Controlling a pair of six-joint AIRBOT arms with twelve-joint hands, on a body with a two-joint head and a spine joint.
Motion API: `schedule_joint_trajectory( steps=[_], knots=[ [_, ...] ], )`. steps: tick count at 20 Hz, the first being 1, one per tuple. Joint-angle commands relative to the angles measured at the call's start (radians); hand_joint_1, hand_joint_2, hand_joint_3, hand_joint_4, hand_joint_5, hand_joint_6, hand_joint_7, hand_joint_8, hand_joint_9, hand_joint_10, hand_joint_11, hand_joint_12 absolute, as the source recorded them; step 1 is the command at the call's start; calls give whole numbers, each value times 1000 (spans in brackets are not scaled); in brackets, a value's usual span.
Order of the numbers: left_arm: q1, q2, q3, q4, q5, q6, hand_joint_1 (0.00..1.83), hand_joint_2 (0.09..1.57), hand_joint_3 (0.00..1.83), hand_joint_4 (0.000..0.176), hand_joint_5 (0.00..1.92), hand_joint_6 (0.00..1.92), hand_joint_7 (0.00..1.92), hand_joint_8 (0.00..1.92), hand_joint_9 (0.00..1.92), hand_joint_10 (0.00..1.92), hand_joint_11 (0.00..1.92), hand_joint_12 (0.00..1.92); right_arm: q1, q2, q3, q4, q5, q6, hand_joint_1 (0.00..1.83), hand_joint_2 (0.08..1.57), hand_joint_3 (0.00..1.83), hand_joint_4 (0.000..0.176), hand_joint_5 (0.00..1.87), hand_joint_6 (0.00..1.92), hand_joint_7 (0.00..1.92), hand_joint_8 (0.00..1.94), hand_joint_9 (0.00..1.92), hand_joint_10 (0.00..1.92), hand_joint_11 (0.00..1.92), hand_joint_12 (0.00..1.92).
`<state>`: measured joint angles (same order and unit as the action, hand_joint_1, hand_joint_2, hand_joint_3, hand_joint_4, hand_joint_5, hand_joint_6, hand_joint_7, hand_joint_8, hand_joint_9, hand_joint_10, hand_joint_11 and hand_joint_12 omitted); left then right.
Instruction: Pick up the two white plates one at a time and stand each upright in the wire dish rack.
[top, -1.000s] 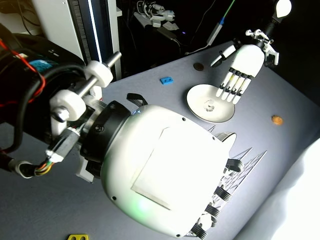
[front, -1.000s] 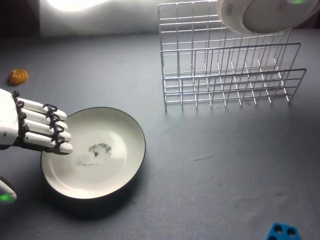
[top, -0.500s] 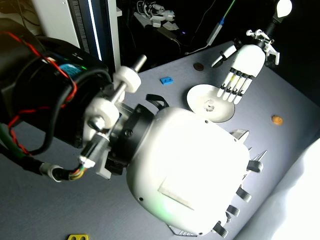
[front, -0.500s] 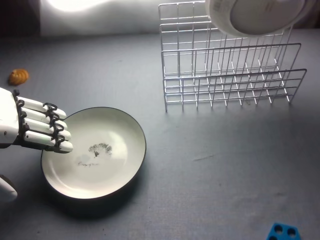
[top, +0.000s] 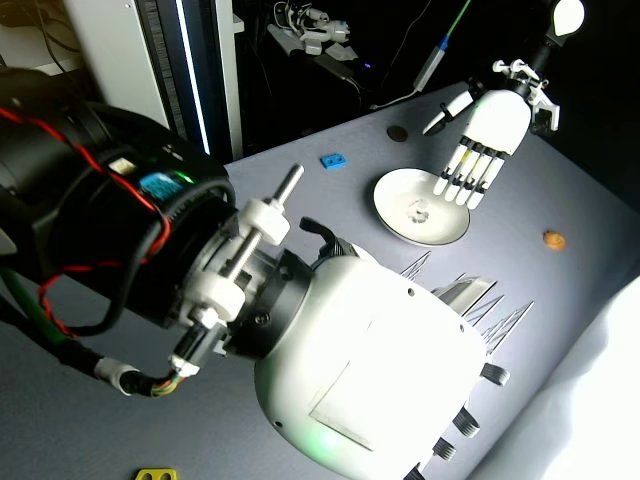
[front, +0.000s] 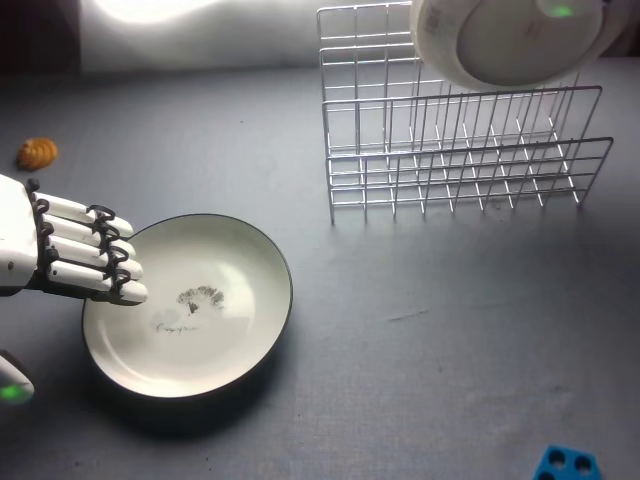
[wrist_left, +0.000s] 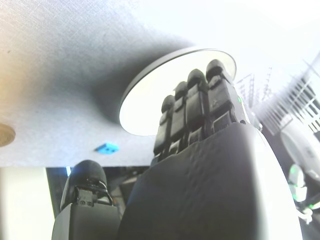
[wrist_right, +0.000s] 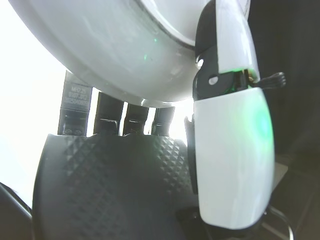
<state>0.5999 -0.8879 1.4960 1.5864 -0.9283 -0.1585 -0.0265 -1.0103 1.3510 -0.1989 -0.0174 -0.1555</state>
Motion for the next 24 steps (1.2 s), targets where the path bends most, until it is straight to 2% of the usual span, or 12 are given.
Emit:
schedule_joint_trajectory(
  steps=[1,6,9,15,17,18,19,22,24],
  knots=[
    [-8,0,7,-54,-25,-1,0,1124,0,0,47,0,64,0,58,0,7,51,9,1,11,18,140,30,1241,1063,0,23,1099,851,1124,688,1212,2,817,863],
    [-9,0,8,-54,-25,-1,0,1120,0,0,37,2,45,1,46,0,0,34,-20,-14,24,18,164,34,1244,1059,1,16,1113,835,1129,670,1214,0,822,869],
    [-9,0,9,-54,-25,-1,0,1121,0,0,51,4,54,3,48,1,0,33,-40,-26,39,18,177,45,1240,1064,0,23,1091,865,1124,687,1210,0,830,862],
    [-9,0,10,-54,-26,-5,0,1124,0,0,78,8,90,10,79,8,14,56,-85,-53,80,18,195,90,1242,1065,0,9,1105,857,1110,699,1208,2,838,858],
    [-9,0,9,-54,-26,-5,0,1124,0,0,65,2,75,2,71,3,1,58,-99,-58,81,18,206,90,1245,1056,0,16,1119,824,1132,670,1221,4,848,837],
    [-9,0,10,-54,-26,-5,0,1128,0,0,97,5,112,3,105,5,0,172,-104,-61,84,18,209,89,1243,1061,1,15,1106,847,1119,691,1211,2,834,846],
    [-9,0,10,-54,-26,-5,0,1128,0,0,81,2,98,2,92,2,0,152,-108,-63,86,18,215,89,1242,1063,1,12,1107,849,1112,699,1207,1,832,849],
    [-9,0,10,-54,-26,-6,0,1133,1,0,98,4,122,6,109,5,0,193,-125,-72,90,18,228,89,1241,1062,2,20,1105,843,1116,700,1207,0,835,851],
    [-9,0,9,-54,-26,-6,0,1131,0,0,74,2,102,2,93,1,0,124,-129,-76,90,18,244,86,1241,1062,1,20,1102,849,1116,701,1206,0,837,855]
  ],
)
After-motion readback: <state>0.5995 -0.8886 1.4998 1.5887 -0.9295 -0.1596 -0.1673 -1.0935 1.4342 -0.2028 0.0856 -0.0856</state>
